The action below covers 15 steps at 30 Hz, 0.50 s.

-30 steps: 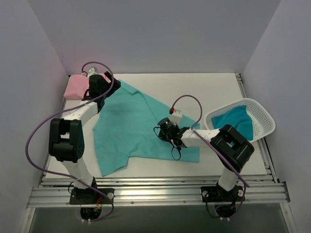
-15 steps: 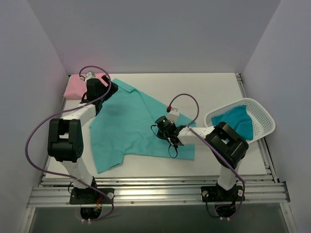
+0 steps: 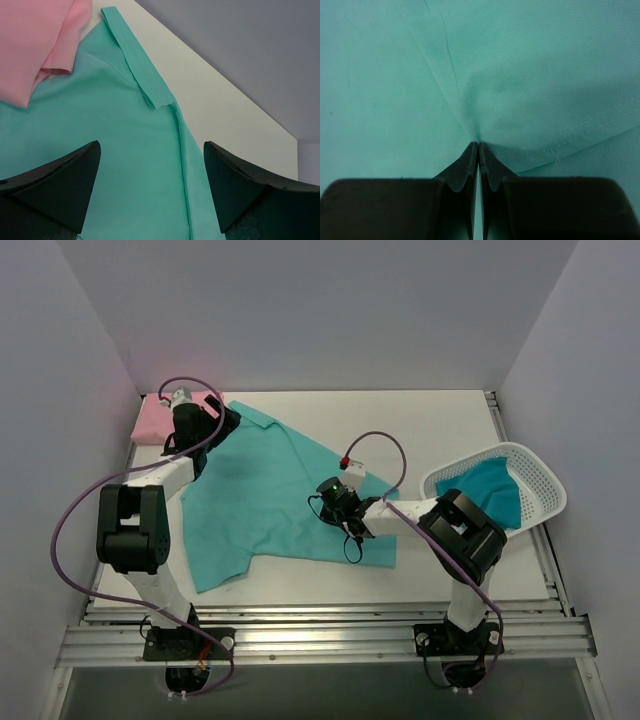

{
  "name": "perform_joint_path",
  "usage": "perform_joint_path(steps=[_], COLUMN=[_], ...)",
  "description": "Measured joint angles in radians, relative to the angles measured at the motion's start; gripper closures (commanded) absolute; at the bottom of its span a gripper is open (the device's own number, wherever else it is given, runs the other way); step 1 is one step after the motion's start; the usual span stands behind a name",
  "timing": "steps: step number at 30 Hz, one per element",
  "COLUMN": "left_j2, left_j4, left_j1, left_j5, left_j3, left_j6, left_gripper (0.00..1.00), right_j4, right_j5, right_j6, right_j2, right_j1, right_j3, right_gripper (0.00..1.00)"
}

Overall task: Fold and stack the t-shirts
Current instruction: Flatten the tshirt out

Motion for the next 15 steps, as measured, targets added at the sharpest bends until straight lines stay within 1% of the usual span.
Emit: perform_joint_path(steps=[4,9,15], left_j2=[0.0,0.002,0.004], left_j4=[0.014,0.032,0.041], left_j1=[0.0,0.0,0.0], left_j5=[0.009,0.015,0.025], left_j3=[0.0,0.0,-0.002], left_j6=[-0.002,-0.003,-0.006], left_gripper=[0.07,0.08,0.08], right_j4=[-0.09,-0.235,-0.283], right_j5=[0.022,0.092,0.137], right_j6=[-0.021,-0.062,-0.111], right_j2=[-0.025,-0.117,-0.158], right_j1=[0.0,-0.001,-0.045], right_j3=[0.016,0.059,0.162], right_gripper=[1.0,1.0,1.0])
